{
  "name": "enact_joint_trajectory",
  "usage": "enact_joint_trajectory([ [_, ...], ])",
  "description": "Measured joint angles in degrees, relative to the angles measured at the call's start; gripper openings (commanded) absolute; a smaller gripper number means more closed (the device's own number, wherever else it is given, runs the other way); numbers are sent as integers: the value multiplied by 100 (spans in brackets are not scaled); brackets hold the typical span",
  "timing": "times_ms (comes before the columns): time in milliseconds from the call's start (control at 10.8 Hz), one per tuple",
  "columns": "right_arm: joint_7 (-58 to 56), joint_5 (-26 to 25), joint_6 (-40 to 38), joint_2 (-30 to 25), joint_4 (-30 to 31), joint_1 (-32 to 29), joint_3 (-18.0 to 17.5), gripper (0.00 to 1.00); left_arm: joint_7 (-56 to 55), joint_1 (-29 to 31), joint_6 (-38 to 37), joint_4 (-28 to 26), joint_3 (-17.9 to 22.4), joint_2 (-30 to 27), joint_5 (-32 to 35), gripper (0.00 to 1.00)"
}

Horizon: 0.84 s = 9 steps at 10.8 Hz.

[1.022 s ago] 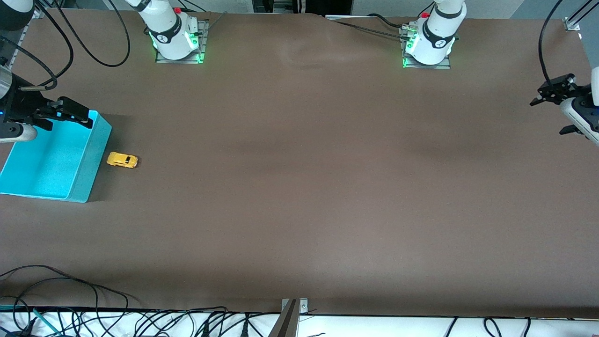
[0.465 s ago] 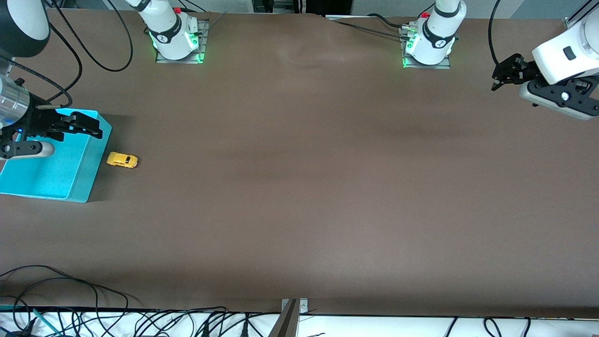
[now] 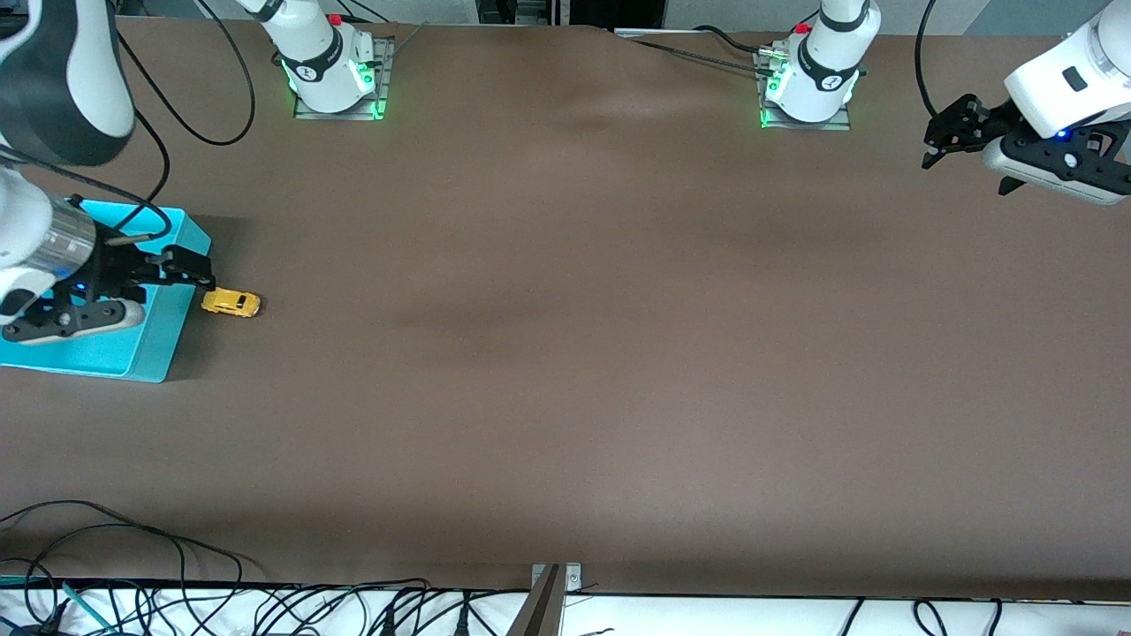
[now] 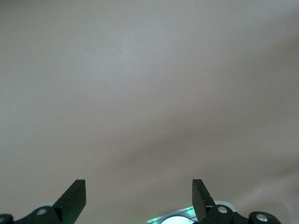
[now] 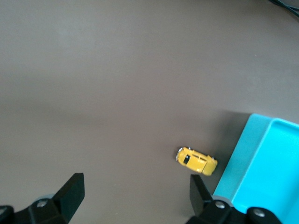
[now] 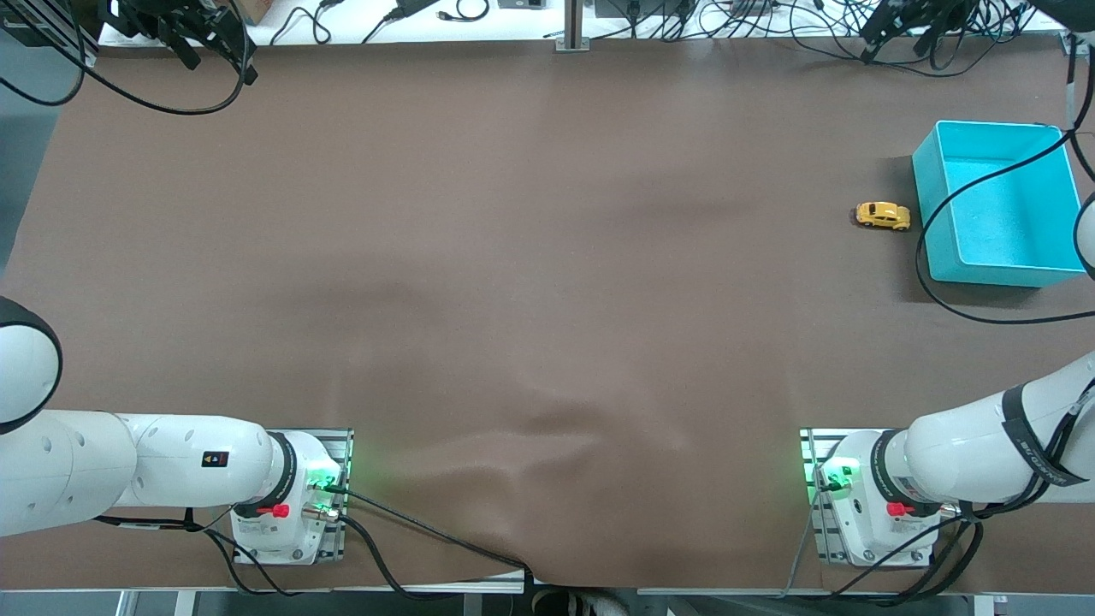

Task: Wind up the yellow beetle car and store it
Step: 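Reach the right gripper toward the car beside the cyan box, then lower the right gripper and close it on the car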

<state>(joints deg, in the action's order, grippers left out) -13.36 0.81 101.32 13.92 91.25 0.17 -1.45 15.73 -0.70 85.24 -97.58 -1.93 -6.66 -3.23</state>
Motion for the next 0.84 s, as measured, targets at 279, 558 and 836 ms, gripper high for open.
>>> enact_joint_trajectory([
  [279,-937,-52,439,20,649,-54,16,100,-1,16,9,-5,62,1,-49,100],
  [558,-1936,-253,1066,16,1211,-227,29,100,-29,11,18,-2,21,-2,16,100],
  [836,-3267,-299,1794,51,1797,-485,41,100,-61,9,23,4,16,-23,24,100],
])
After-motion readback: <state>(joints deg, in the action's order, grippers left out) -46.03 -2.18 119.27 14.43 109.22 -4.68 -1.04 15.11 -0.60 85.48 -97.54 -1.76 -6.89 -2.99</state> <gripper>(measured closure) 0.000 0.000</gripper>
